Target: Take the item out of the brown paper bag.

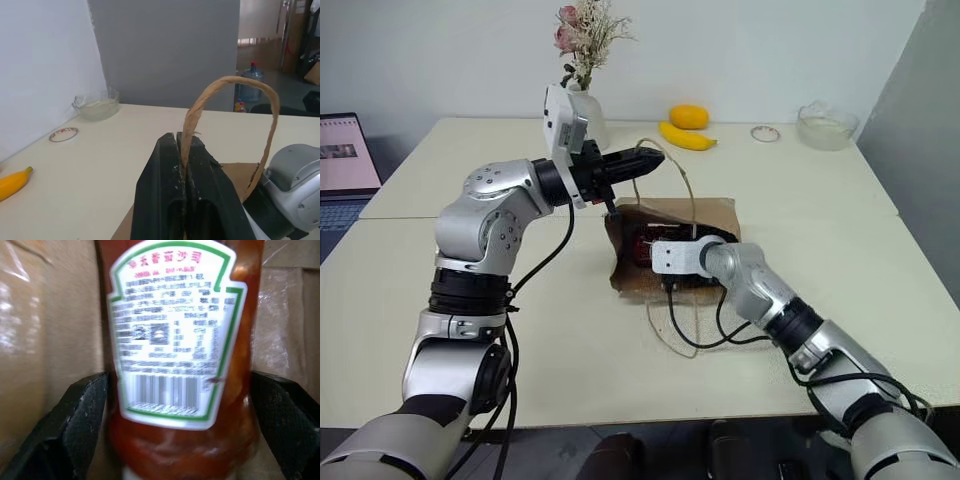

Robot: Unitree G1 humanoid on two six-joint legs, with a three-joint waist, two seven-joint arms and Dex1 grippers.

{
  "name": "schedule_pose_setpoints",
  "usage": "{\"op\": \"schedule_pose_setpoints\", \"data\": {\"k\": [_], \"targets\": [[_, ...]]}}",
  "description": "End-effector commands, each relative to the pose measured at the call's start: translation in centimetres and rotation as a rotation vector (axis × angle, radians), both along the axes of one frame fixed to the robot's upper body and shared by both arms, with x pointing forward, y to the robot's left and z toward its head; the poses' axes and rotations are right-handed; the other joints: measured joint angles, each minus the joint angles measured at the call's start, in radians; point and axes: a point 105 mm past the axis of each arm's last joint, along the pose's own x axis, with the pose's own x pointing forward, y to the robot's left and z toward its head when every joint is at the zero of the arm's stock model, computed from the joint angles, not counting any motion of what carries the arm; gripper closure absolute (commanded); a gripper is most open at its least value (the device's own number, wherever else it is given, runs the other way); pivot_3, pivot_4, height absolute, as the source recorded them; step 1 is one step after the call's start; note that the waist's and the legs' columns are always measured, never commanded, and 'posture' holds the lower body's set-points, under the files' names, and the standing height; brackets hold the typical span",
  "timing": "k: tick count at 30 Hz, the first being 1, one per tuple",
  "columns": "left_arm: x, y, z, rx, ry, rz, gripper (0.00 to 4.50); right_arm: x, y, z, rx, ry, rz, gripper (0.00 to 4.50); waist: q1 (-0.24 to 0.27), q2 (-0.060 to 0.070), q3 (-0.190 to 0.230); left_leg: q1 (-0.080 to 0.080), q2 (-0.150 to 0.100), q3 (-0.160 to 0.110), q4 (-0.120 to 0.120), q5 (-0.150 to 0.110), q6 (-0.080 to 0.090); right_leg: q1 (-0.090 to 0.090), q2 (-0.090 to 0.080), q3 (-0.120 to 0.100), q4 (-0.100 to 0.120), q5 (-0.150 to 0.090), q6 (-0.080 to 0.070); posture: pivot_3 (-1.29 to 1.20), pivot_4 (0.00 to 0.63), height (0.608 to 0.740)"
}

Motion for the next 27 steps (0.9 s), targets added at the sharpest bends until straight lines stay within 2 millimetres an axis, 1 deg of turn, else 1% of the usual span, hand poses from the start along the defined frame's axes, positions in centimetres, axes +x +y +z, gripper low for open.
{"op": "schedule_pose_setpoints", "data": {"k": [1,4,6,7,10,14,17,18,21,27], "targets": [[-0.6,-0.1,1.8,-0.010,-0.075,-0.015,4.50,1.2,-1.1,-1.1,-0.065,0.012,-0.039,0.02,0.000,0.000,0.000,0.000,0.000,0.000,0.000,0.000,0.000,0.000,0.000,0.000,0.000,0.000,0.000,0.00,0.150,0.740],[-0.6,0.0,1.8,-0.009,-0.075,-0.010,4.50,1.5,-0.5,-1.1,-0.067,0.015,-0.010,0.60,-0.001,0.000,0.000,0.002,0.000,0.000,0.000,0.000,0.000,0.001,0.000,0.001,0.002,0.000,-0.001,0.00,0.150,0.740],[-0.6,0.1,1.8,-0.009,-0.074,-0.006,4.50,1.5,0.0,-0.8,-0.060,-0.004,0.020,1.20,-0.001,0.000,0.000,0.002,0.000,0.000,0.000,0.000,0.000,0.001,0.000,0.001,0.003,0.001,-0.001,0.00,0.150,0.740],[-0.5,0.1,1.7,-0.008,-0.074,-0.003,4.50,1.2,0.3,-0.6,-0.059,-0.004,0.050,1.33,-0.001,0.000,0.000,0.003,0.000,0.000,0.000,0.000,0.000,0.001,0.000,0.001,0.003,0.001,-0.001,0.00,0.150,0.740],[-0.4,0.4,1.7,-0.006,-0.073,0.007,4.50,0.3,1.1,0.2,-0.023,0.000,0.127,1.36,-0.001,0.000,0.000,0.002,0.000,0.000,0.000,0.000,0.000,0.001,0.000,0.001,0.003,0.001,-0.001,0.00,0.150,0.740],[-0.2,0.5,1.6,-0.003,-0.073,0.014,4.50,-0.5,1.4,3.5,0.072,-0.042,0.189,1.36,0.000,0.001,0.000,0.000,0.000,0.000,0.000,0.000,0.000,-0.001,0.000,0.001,0.002,0.001,-0.002,0.00,0.150,0.740],[0.0,0.6,1.4,0.006,-0.073,0.022,4.50,-1.8,1.6,6.2,0.171,-0.022,0.246,1.36,0.000,0.001,0.001,-0.002,0.000,0.000,0.000,0.000,0.000,-0.002,0.000,0.001,0.002,0.002,-0.004,0.00,0.150,0.740],[0.1,0.6,1.3,0.008,-0.073,0.025,4.50,-2.2,1.6,6.6,0.182,-0.016,0.260,1.36,0.000,0.001,0.001,-0.002,0.000,0.000,0.000,0.000,0.000,-0.003,0.000,0.000,0.002,0.003,-0.005,0.00,0.150,0.740],[0.4,0.7,1.2,0.007,-0.074,0.035,4.50,-4.5,1.9,7.8,0.250,0.062,0.360,1.36,0.001,0.001,0.001,-0.002,0.000,-0.001,0.000,0.000,0.000,-0.003,0.000,0.000,0.001,0.003,-0.005,0.00,0.150,0.740],[0.8,1.0,1.0,0.010,-0.073,0.057,4.50,-7.8,1.8,9.3,0.330,0.179,0.478,1.36,0.001,0.001,0.001,-0.002,0.000,-0.001,0.000,0.000,0.000,-0.002,0.000,-0.001,0.000,0.002,-0.003,0.00,0.150,0.740]]}}
